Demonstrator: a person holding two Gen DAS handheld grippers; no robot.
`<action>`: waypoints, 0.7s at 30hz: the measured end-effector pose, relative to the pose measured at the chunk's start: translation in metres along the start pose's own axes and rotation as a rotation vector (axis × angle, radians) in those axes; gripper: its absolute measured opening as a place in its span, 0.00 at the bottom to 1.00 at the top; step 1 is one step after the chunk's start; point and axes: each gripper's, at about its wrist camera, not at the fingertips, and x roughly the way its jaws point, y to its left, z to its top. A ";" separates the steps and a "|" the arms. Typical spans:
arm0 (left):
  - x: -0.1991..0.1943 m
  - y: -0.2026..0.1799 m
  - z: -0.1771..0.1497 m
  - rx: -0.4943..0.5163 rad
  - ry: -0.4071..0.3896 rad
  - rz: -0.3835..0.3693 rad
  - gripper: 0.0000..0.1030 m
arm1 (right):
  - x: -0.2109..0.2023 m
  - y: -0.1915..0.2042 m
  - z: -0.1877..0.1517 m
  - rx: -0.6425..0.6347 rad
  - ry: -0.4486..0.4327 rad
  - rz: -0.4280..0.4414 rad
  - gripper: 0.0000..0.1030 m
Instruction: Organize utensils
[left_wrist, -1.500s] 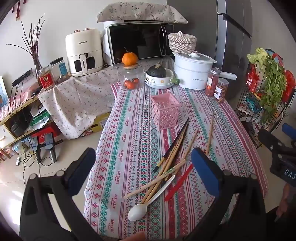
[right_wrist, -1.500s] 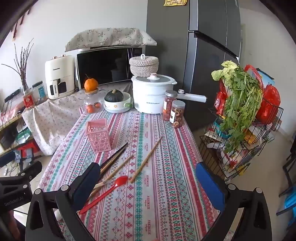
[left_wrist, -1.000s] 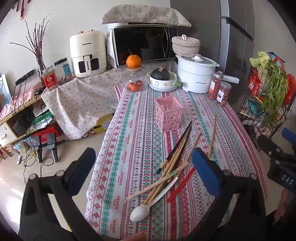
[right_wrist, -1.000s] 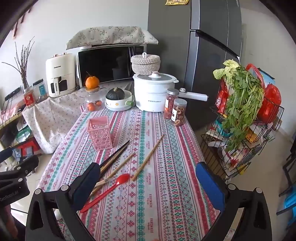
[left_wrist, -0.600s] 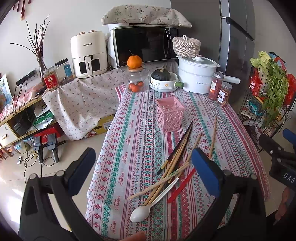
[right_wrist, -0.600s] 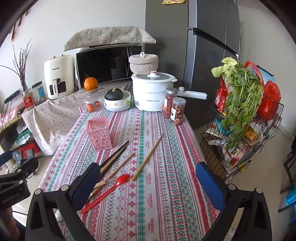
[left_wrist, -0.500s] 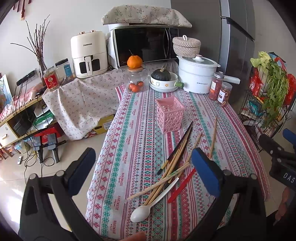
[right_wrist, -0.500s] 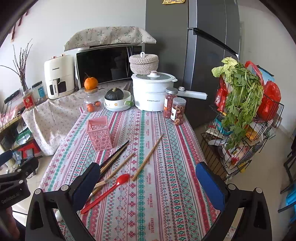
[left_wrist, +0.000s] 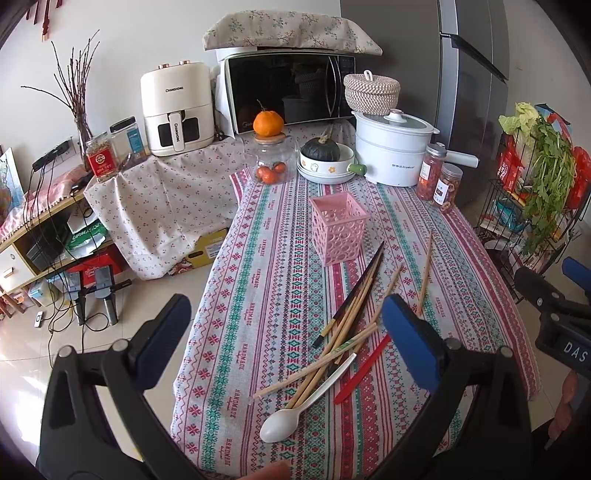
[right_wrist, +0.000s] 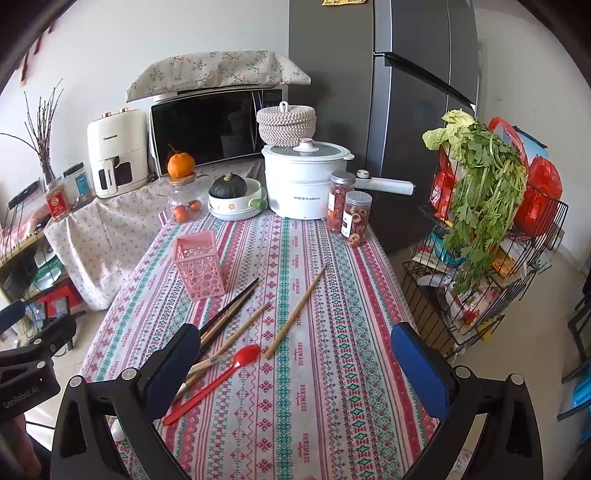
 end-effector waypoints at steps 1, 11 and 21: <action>0.000 0.000 0.000 0.000 0.000 0.000 1.00 | 0.000 0.000 0.000 0.000 0.000 0.000 1.00; 0.000 0.000 0.000 0.000 -0.001 0.000 1.00 | 0.001 0.001 -0.001 0.000 0.004 0.003 1.00; 0.000 -0.001 0.000 -0.001 -0.001 0.001 1.00 | 0.001 0.001 -0.001 0.000 0.006 0.003 1.00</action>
